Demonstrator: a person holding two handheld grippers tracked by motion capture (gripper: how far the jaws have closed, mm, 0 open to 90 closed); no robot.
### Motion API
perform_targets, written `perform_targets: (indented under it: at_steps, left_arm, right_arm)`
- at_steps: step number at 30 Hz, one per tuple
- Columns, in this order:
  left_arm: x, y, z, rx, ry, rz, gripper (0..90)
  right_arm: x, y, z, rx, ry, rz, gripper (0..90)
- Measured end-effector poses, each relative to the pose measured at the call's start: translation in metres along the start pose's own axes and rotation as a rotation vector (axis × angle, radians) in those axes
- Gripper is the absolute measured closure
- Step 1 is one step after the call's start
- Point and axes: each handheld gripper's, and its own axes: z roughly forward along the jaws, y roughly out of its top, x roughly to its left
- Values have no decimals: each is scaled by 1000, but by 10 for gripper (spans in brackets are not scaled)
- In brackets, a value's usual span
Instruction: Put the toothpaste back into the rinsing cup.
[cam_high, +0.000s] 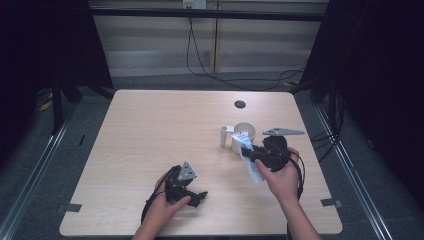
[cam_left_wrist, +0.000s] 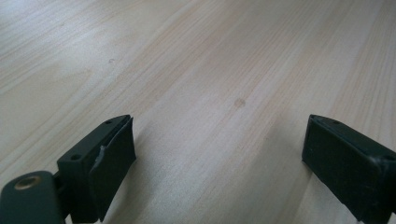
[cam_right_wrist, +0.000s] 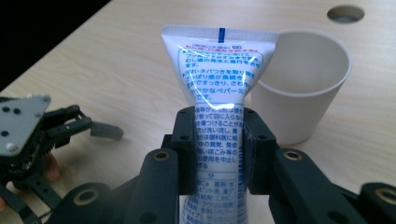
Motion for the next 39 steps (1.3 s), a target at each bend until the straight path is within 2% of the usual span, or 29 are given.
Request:
perform_targets:
  at_steps: [4, 8, 20, 29, 39]
  left_arm:
    - [0, 0, 0, 0, 0, 0, 92]
    - [0, 0, 0, 1, -1, 0, 92]
    - [0, 0, 0, 0, -1, 0, 92]
    - [0, 0, 0, 3, -2, 4, 92]
    - [0, 0, 0, 2, -1, 3, 92]
  right_arm:
    - [1, 6, -5, -56, 14, -8, 707]
    - [1, 12, -9, -90, 6, -17, 706]
    - [-4, 23, -13, -201, -7, -2, 707]
    - [-8, 35, -17, -289, -51, -14, 707]
    - [-15, 45, -13, -352, -75, -14, 706]
